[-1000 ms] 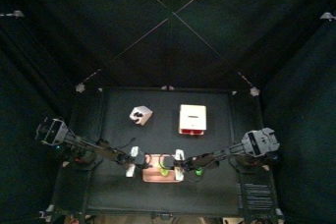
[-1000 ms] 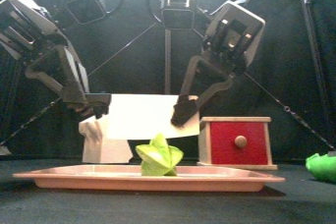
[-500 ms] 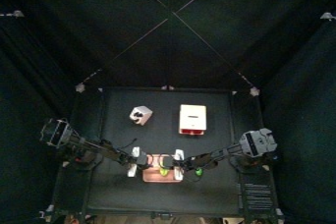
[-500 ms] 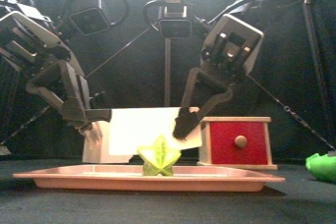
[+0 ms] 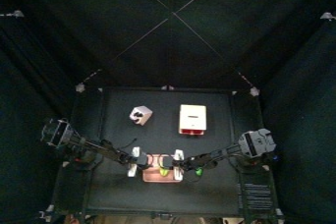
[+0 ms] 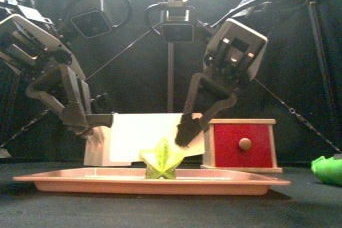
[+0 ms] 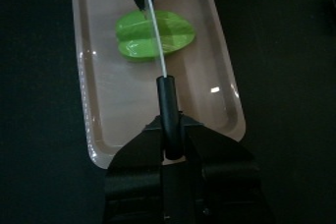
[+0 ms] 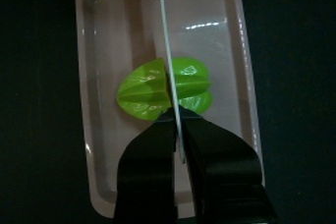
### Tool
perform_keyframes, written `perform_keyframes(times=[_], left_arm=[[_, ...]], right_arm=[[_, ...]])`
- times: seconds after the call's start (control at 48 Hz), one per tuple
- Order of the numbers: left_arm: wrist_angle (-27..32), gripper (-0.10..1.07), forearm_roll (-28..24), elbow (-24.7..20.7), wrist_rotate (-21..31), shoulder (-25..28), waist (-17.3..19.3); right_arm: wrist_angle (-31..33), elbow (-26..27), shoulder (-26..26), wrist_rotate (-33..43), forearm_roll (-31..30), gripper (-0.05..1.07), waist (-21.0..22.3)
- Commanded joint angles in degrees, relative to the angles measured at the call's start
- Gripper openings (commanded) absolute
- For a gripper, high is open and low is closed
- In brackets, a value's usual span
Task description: Cut starfruit
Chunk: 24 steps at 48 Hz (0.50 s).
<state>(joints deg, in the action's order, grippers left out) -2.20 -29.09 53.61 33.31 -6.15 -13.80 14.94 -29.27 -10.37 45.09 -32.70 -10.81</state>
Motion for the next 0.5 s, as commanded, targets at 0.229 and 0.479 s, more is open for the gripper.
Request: perform_keyframes(times=[0.229, 0.479], left_arm=[[-0.6, 0.37, -0.2, -1.3, -0.4, 0.7, 0.4], [-0.6, 0.37, -0.2, -1.2, -0.4, 0.7, 0.4]], right_arm=[[0.2, 0.5, 0.3, 0.1, 0.5, 0.28, 1.0], [0.1, 0.5, -0.5, 0.0, 0.5, 0.28, 0.8]])
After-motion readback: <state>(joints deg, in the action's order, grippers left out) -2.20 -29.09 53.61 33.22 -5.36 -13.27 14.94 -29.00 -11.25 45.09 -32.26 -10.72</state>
